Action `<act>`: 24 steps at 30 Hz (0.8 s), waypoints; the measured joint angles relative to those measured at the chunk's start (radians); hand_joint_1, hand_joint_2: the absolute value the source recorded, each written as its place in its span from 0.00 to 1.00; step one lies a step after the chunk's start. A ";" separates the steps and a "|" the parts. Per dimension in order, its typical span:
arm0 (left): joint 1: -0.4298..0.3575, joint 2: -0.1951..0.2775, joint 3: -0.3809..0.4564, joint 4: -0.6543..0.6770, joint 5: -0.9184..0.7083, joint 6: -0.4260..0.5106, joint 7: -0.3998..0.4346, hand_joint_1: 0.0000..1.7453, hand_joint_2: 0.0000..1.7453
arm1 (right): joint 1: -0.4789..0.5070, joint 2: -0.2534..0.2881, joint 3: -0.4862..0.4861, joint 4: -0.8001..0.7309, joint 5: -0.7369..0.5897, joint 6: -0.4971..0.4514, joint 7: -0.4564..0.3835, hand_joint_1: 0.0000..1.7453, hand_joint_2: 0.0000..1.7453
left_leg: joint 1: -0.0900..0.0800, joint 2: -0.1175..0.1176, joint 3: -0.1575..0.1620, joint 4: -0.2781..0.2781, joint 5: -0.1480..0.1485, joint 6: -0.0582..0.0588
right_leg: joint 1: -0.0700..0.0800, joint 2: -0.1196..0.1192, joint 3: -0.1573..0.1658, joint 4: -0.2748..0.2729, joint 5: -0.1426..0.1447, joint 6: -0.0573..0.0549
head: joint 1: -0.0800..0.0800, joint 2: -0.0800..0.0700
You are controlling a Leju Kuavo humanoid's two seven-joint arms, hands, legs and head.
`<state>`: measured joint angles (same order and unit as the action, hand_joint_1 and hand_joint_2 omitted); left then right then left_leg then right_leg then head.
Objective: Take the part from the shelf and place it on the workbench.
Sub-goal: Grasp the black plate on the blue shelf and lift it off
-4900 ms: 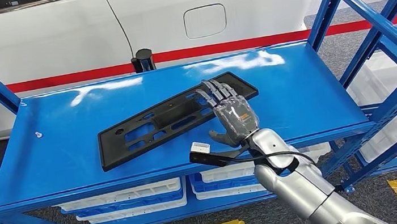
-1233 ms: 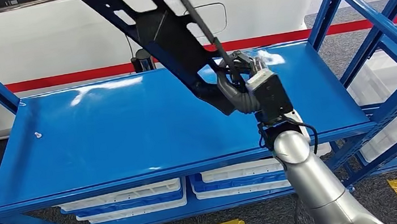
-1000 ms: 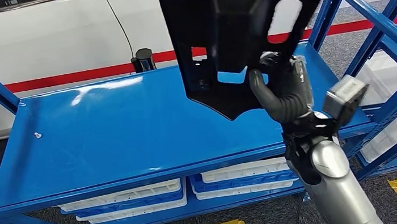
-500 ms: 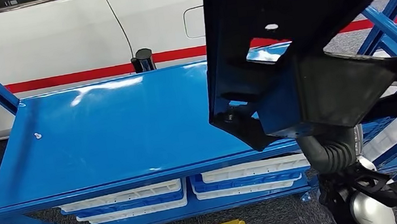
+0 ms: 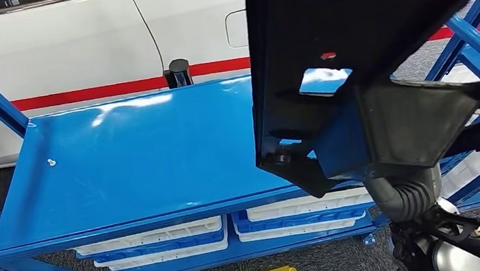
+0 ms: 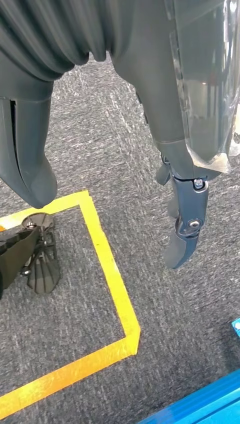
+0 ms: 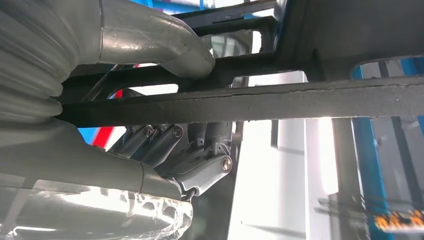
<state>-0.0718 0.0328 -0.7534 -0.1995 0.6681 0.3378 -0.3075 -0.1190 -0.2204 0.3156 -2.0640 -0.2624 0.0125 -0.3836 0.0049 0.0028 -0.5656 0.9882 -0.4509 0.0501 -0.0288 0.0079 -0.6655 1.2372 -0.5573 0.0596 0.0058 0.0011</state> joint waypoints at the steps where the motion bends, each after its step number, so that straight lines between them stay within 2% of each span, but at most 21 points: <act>1: 0.000 -0.001 0.001 0.000 0.001 0.000 0.000 0.00 1.00 | -0.003 -0.003 0.003 0.002 -0.015 0.020 0.009 1.00 1.00 | 0.002 -0.001 -0.001 0.003 0.000 -0.005 | -0.005 -0.003 0.042 -0.074 0.025 0.013 | 0.000 0.000; 2: 0.000 -0.001 0.001 0.000 0.002 0.000 0.000 0.00 1.00 | -0.008 -0.006 0.007 0.006 -0.027 0.038 0.016 1.00 1.00 | 0.003 -0.002 -0.004 0.006 -0.001 -0.011 | -0.006 -0.003 0.084 -0.141 0.047 0.019 | 0.002 0.000; 3: 0.001 -0.001 0.002 0.001 0.004 0.000 -0.001 0.00 1.00 | -0.012 -0.008 0.012 0.009 -0.036 0.053 0.022 1.00 1.00 | 0.003 -0.004 -0.006 0.010 -0.001 -0.018 | -0.006 -0.001 0.112 -0.189 0.062 0.020 | 0.002 0.000; 4: 0.001 0.000 0.004 0.001 0.006 0.000 -0.001 0.00 1.00 | -0.017 -0.010 0.019 0.012 -0.043 0.066 0.027 1.00 1.00 | 0.002 -0.005 -0.010 0.016 -0.001 -0.025 | -0.005 0.001 0.127 -0.218 0.068 0.016 | 0.002 0.000; 5: 0.002 0.000 0.005 0.002 0.009 0.001 -0.002 0.00 1.00 | -0.021 -0.010 0.026 0.016 -0.048 0.074 0.030 1.00 1.00 | 0.001 -0.007 -0.014 0.019 0.001 -0.031 | -0.002 0.005 0.126 -0.216 0.068 0.009 | 0.001 0.000; 7: 0.005 0.000 0.008 0.003 0.016 0.002 -0.003 0.00 1.00 | -0.025 -0.011 0.037 0.023 -0.054 0.085 0.034 1.00 1.00 | 0.003 -0.011 -0.021 0.027 0.001 -0.040 | -0.006 0.006 0.116 -0.216 0.070 -0.003 | 0.000 0.000; 8: 0.007 -0.001 0.009 0.004 0.019 0.002 -0.005 0.00 1.00 | -0.027 -0.011 0.043 0.026 -0.056 0.089 0.036 1.00 1.00 | 0.006 -0.010 -0.028 0.039 -0.013 -0.045 | -0.008 0.004 0.111 -0.215 0.073 -0.011 | -0.002 0.000; 9: 0.008 -0.001 0.011 0.005 0.021 0.002 -0.007 0.00 1.00 | -0.030 -0.011 0.047 0.030 -0.058 0.092 0.038 1.00 1.00 | 0.008 -0.009 -0.040 0.068 -0.040 -0.050 | -0.010 0.003 0.105 -0.216 0.079 -0.020 | -0.002 0.000; 11: 0.009 -0.001 0.014 0.006 0.024 0.002 -0.012 0.00 1.00 | -0.034 -0.010 0.052 0.036 -0.061 0.098 0.041 1.00 1.00 | 0.009 -0.007 -0.084 0.181 -0.123 -0.057 | -0.008 -0.001 0.090 -0.216 0.090 -0.039 | -0.004 0.000; 12: 0.009 -0.001 0.015 0.006 0.024 0.002 -0.014 0.00 1.00 | -0.034 -0.010 0.053 0.039 -0.062 0.100 0.042 1.00 1.00 | 0.009 -0.006 -0.107 0.246 -0.159 -0.060 | -0.005 -0.003 0.082 -0.215 0.095 -0.044 | -0.004 0.000; 13: 0.010 -0.001 0.016 0.006 0.025 0.002 -0.016 0.00 1.00 | -0.034 -0.010 0.055 0.043 -0.062 0.101 0.043 1.00 1.00 | 0.010 -0.006 -0.119 0.290 -0.177 -0.060 | -0.003 -0.005 0.073 -0.215 0.100 -0.047 | -0.004 0.000; 14: 0.012 -0.001 0.017 0.007 0.025 0.002 -0.016 0.00 1.00 | -0.034 -0.010 0.056 0.046 -0.062 0.101 0.044 1.00 1.00 | 0.010 -0.006 -0.112 0.299 -0.176 -0.059 | -0.001 -0.005 0.066 -0.215 0.106 -0.047 | -0.004 0.000; 15: 0.013 -0.001 0.017 0.007 0.026 0.002 -0.016 0.00 1.00 | -0.034 -0.010 0.058 0.049 -0.062 0.101 0.045 1.00 1.00 | 0.010 -0.006 -0.089 0.275 -0.159 -0.057 | 0.000 -0.006 0.060 -0.215 0.111 -0.046 | -0.004 0.000; 17: 0.013 -0.001 0.018 0.008 0.026 0.003 -0.017 0.00 1.00 | -0.034 -0.010 0.059 0.053 -0.063 0.102 0.045 1.00 1.00 | 0.009 -0.007 0.009 0.132 -0.111 -0.050 | 0.001 -0.005 0.052 -0.214 0.121 -0.039 | -0.004 0.000; 19: 0.013 -0.001 0.022 0.008 0.026 0.003 -0.018 0.00 1.00 | -0.035 -0.010 0.060 0.054 -0.063 0.102 0.045 1.00 1.00 | 0.003 -0.010 0.075 0.026 -0.085 -0.044 | 0.003 -0.006 0.050 -0.215 0.132 -0.027 | -0.004 0.000; 21: 0.013 -0.001 0.026 0.009 0.026 0.003 -0.018 0.00 1.00 | -0.034 -0.009 0.062 0.055 -0.063 0.102 0.045 1.00 1.00 | -0.005 -0.012 0.075 0.015 -0.077 -0.036 | 0.004 -0.008 0.048 -0.220 0.145 -0.011 | -0.003 0.000; 22: 0.013 -0.002 0.027 0.009 0.026 0.003 -0.018 0.00 1.00 | -0.033 -0.008 0.063 0.055 -0.063 0.103 0.045 1.00 1.00 | -0.004 -0.010 0.069 0.010 -0.069 -0.029 | 0.005 -0.008 0.046 -0.220 0.149 -0.005 | -0.004 0.000; 23: 0.014 -0.002 0.027 0.009 0.026 0.003 -0.018 0.00 1.00 | -0.031 -0.008 0.064 0.055 -0.062 0.105 0.044 1.00 1.00 | -0.004 -0.008 0.062 0.006 -0.060 -0.021 | 0.005 -0.008 0.039 -0.215 0.144 -0.001 | -0.004 0.000; 24: 0.014 -0.003 0.027 0.009 0.026 0.003 -0.018 0.00 1.00 | -0.028 -0.008 0.065 0.055 -0.062 0.107 0.044 1.00 1.00 | -0.002 -0.005 0.054 0.001 -0.049 -0.011 | 0.007 -0.008 0.027 -0.197 0.124 -0.003 | -0.002 0.000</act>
<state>-0.0580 0.0302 -0.7267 -0.1907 0.6939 0.3407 -0.3259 -0.1473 -0.2283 0.3801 -2.0094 -0.3240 0.1194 -0.3398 0.0029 -0.0018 -0.5118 0.9896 -0.5000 0.0394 -0.0217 0.0003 -0.6381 1.0404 -0.4335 0.0565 0.0038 0.0011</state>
